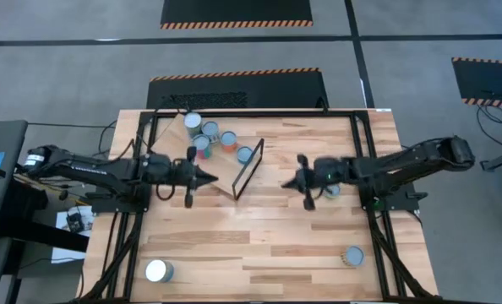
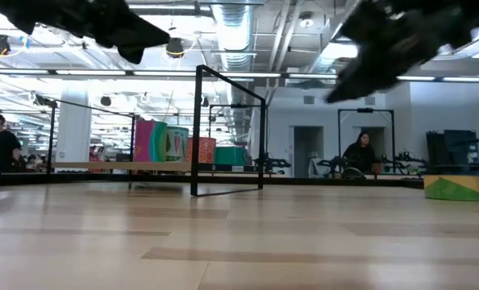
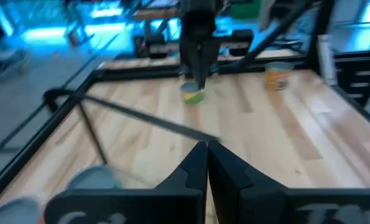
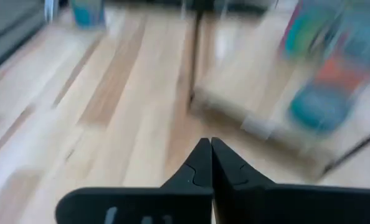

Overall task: Pick and place cans onto a shelf
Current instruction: Put the canned black beans on the shelf

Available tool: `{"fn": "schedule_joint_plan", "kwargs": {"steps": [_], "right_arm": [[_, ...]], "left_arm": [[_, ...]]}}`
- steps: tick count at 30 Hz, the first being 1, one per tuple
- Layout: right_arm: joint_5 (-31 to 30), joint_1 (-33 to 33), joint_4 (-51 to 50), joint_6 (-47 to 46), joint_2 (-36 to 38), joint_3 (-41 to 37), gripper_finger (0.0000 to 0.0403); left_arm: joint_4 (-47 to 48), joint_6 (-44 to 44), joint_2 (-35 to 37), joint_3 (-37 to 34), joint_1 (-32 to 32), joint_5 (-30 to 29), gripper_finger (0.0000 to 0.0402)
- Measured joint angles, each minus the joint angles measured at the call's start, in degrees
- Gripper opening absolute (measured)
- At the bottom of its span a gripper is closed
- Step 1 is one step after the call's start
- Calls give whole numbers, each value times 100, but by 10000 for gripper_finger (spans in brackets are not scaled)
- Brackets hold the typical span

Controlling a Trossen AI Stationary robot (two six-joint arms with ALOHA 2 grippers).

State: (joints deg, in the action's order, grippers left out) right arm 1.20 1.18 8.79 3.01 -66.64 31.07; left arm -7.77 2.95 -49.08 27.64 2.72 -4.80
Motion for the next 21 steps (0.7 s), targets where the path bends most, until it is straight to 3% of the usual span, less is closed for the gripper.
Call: {"fn": "schedule_joint_plan", "kwargs": {"steps": [8, 15, 21], "right_arm": [[-1594, 2647, -3765, -3514, 162, 1171, 10], [-1604, 4527, -5240, -7406, -343, 2025, 44], [-737, 5452, -6297, -9602, -1232, 2500, 107]], "left_arm": [[-688, 259, 0, -380, 467, -236, 2], [-1029, 286, 0, -617, 477, -347, 2], [-1018, 286, -13, -634, 477, -383, 1]]}}
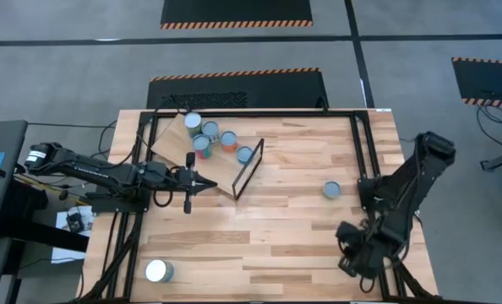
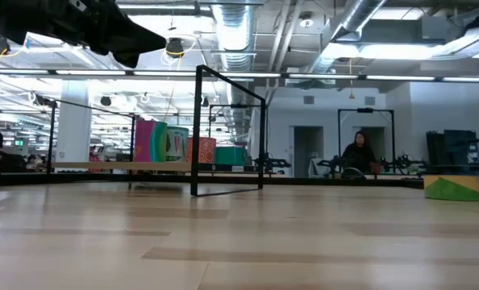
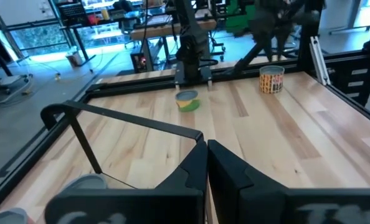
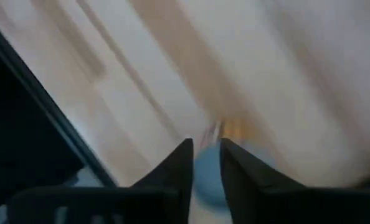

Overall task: Pick and place cans onto a shelf
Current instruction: Put the canned black beans on the shelf

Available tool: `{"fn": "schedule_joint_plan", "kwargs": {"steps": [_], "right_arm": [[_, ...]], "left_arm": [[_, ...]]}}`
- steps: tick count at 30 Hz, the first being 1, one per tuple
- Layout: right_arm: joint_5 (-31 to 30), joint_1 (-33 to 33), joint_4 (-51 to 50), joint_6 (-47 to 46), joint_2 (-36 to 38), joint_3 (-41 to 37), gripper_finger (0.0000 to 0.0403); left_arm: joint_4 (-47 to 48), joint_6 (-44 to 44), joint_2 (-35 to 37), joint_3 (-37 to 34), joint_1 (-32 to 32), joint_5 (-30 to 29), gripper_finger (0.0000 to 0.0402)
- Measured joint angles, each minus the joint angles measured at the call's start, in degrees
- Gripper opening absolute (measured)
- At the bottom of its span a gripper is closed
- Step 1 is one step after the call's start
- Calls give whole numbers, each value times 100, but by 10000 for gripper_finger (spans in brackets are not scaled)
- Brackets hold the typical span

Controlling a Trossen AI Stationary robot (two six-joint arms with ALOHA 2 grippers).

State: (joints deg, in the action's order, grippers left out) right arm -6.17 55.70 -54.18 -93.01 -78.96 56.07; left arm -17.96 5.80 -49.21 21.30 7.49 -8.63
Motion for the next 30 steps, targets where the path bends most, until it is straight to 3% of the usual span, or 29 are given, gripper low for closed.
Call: {"fn": "schedule_joint_plan", "kwargs": {"steps": [8, 13, 18, 23, 26, 30], "right_arm": [[800, 162, 213, -698, -846, 79, 191], [923, 73, 185, -713, -1055, 81, 204], [940, -126, 112, -463, -1207, 100, 163], [1080, -509, 340, 499, -1224, 101, 72], [861, -916, 327, 1322, -1167, 215, 17], [714, -1652, 339, 2731, -1110, 475, 22]], "left_arm": [[2, -20, 0, 0, 0, 0, 1], [2, -80, -2, 0, 0, -24, 1], [3, -142, -2, 0, 0, -118, 1], [18, -320, 62, 2, -2, -111, 1], [55, -345, 171, 2, -2, -193, 1], [213, -354, 295, 2, -2, -333, 1]]}}
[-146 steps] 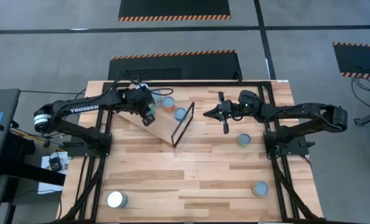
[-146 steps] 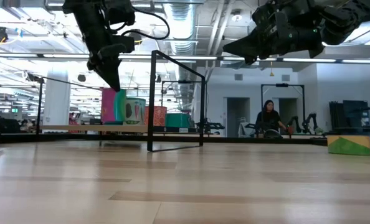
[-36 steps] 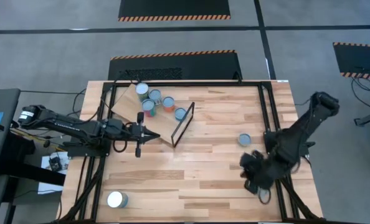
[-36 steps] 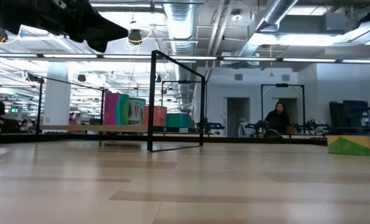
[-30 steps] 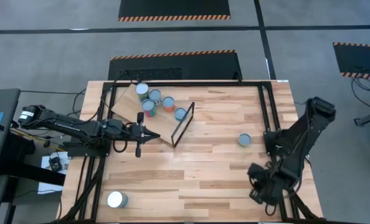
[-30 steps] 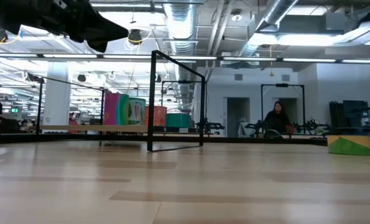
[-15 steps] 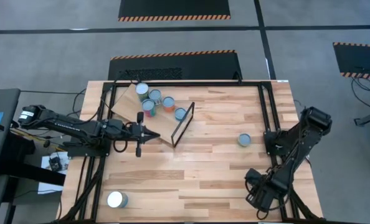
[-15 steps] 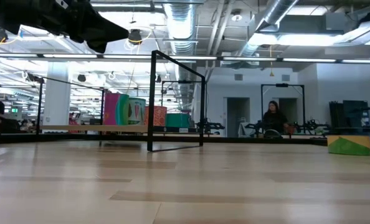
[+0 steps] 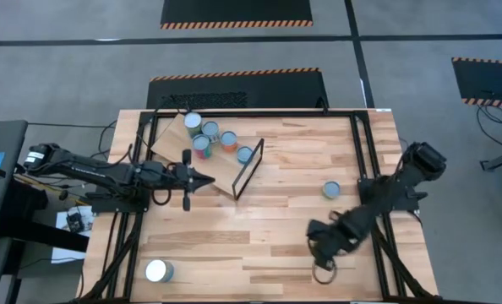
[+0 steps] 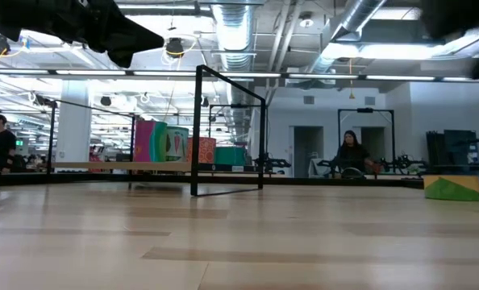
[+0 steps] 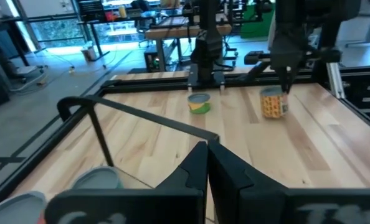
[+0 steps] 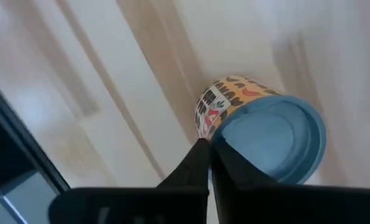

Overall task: Pick and place cans onto a shelf
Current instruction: Put the canned black beans on the shelf

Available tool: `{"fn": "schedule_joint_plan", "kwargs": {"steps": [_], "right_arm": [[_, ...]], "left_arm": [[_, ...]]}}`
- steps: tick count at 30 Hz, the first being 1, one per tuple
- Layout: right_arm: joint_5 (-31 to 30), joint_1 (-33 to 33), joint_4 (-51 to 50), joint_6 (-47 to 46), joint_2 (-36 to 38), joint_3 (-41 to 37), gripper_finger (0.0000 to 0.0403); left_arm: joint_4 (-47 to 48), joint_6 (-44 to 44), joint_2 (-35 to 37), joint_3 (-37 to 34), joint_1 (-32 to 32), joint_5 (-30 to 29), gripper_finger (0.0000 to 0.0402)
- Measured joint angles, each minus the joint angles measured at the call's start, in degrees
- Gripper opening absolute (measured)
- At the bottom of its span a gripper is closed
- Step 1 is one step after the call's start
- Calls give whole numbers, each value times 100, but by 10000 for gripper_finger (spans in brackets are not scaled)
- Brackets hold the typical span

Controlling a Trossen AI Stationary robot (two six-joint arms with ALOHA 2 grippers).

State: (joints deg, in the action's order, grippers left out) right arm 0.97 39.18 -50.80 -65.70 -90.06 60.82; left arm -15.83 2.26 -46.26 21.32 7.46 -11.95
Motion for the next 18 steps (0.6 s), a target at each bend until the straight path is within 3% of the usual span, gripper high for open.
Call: {"fn": "schedule_joint_plan", "kwargs": {"steps": [9, 18], "right_arm": [[-152, -1948, 660, 3816, -649, 1365, 7], [-72, -2557, 430, 6577, -2654, 3674, 12]], "left_arm": [[297, 9, 179, 0, -2, -290, 1], [288, 9, 179, 0, -2, -290, 1]]}}
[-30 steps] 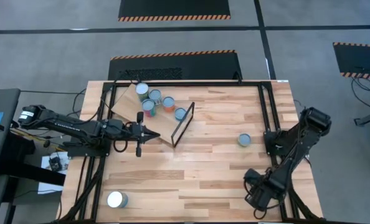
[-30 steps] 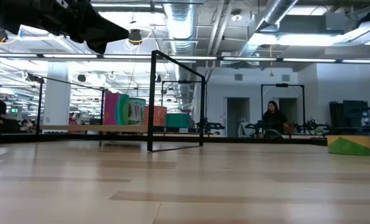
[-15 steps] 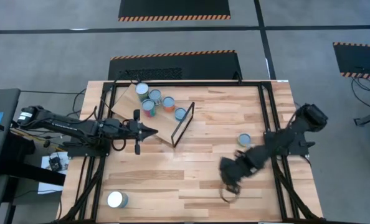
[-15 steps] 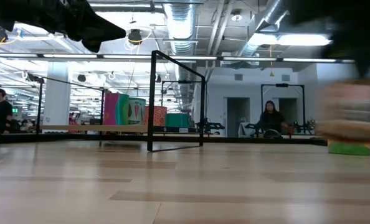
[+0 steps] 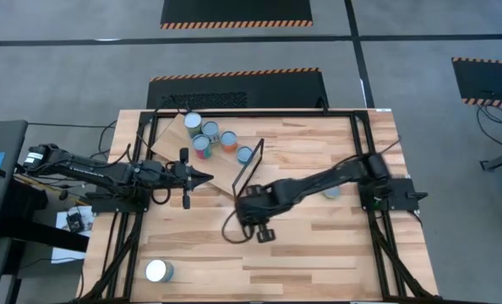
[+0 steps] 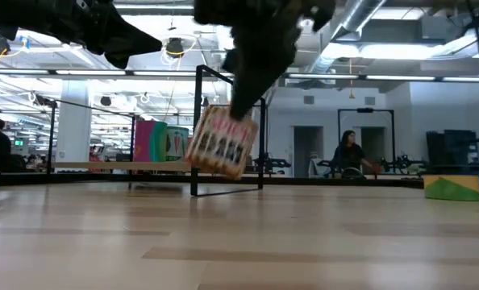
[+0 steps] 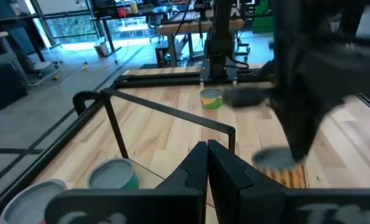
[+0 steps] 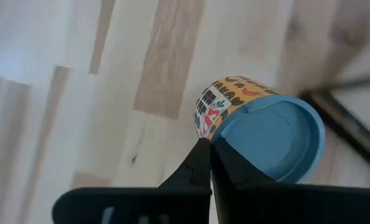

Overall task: Pick and place cans onto a shelf
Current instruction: Put the canned black beans on the shelf

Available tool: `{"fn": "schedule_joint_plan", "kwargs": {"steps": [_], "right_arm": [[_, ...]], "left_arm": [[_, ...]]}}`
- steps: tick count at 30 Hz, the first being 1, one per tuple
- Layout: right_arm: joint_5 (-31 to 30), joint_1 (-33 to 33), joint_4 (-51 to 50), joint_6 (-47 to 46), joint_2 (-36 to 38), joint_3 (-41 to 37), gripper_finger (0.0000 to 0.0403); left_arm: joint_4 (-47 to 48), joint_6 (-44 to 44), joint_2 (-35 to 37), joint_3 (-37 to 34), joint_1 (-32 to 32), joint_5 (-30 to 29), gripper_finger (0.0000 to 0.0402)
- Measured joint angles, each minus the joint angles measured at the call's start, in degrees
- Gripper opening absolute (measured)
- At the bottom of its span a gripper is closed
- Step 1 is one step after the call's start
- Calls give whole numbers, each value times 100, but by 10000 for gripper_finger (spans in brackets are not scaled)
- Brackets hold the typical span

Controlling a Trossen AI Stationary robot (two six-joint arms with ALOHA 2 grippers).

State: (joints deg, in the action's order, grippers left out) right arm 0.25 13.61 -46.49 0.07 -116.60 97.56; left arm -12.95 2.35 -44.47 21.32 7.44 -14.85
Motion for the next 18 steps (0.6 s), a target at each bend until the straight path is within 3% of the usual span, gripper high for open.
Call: {"fn": "schedule_joint_plan", "kwargs": {"steps": [5, 11, 18], "right_arm": [[21, 7, -274, 517, -770, 772, 14], [126, 4, -266, 605, -1169, 1052, 26], [109, 11, 27, 602, -1199, 1059, 87]], "left_arm": [[20, 0, 0, 0, 0, 0, 1], [29, 0, 0, 1, 0, 0, 1], [57, 40, 0, 2, 2, 0, 1]]}}
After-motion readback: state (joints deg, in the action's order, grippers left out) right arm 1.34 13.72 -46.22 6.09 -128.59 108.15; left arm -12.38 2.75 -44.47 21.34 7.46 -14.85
